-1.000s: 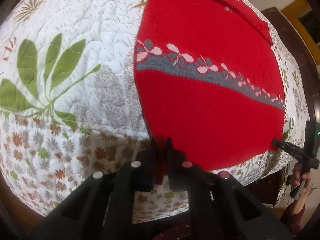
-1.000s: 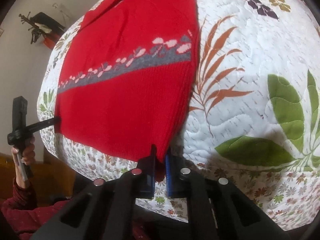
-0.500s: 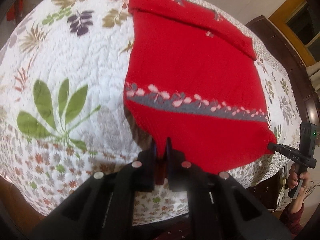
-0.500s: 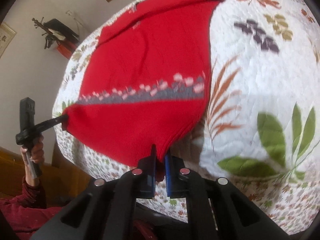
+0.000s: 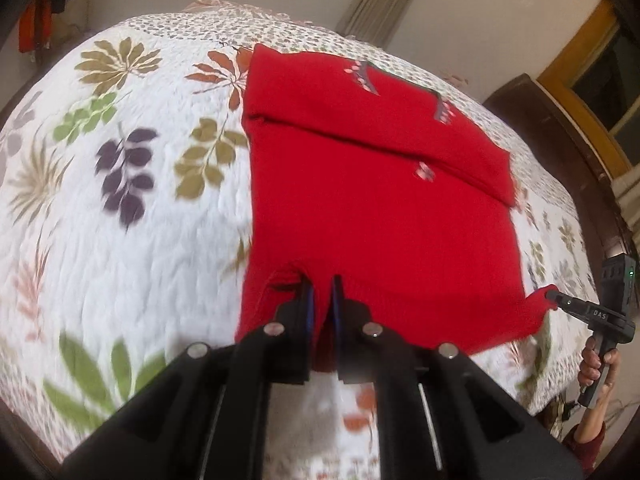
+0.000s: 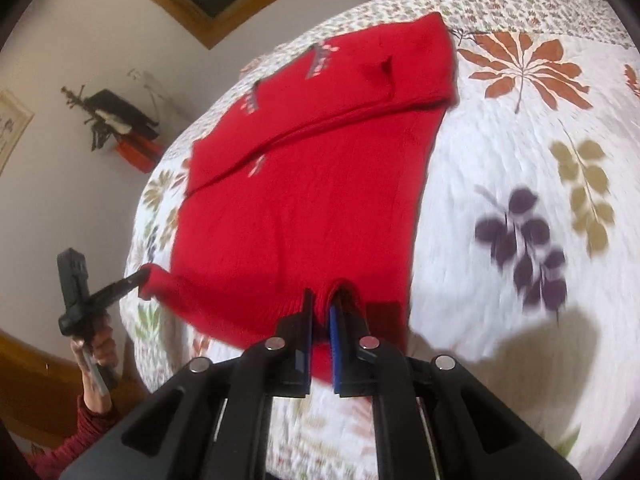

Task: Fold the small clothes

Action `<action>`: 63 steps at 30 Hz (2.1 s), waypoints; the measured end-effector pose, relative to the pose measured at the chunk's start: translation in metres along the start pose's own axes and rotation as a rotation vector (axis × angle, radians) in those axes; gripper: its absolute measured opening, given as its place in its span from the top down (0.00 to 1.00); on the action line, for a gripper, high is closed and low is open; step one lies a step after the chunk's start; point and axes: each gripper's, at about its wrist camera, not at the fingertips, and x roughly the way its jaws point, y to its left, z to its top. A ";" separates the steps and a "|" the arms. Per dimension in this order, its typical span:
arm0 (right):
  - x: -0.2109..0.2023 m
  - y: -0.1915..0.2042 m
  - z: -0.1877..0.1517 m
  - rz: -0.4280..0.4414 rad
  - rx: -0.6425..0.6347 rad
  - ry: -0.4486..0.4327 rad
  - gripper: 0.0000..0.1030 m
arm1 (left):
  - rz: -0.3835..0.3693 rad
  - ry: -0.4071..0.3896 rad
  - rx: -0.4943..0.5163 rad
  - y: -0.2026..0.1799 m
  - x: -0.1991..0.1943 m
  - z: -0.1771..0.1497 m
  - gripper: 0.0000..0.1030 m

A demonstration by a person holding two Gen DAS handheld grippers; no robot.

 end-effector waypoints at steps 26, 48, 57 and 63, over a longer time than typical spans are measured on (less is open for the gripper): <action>0.004 -0.013 0.055 -0.119 -0.166 -0.042 0.44 | 0.052 -0.070 0.100 0.014 0.017 0.074 0.50; -0.052 -0.007 -0.045 -0.168 -0.028 -0.124 0.37 | 0.145 -0.034 0.044 -0.006 0.014 0.026 0.29; -0.038 0.025 -0.021 -0.137 -0.163 -0.074 0.37 | 0.157 -0.059 0.006 0.009 -0.005 0.028 0.29; -0.009 0.051 0.025 -0.124 -0.292 -0.015 0.28 | 0.181 -0.044 0.061 0.024 -0.004 0.051 0.28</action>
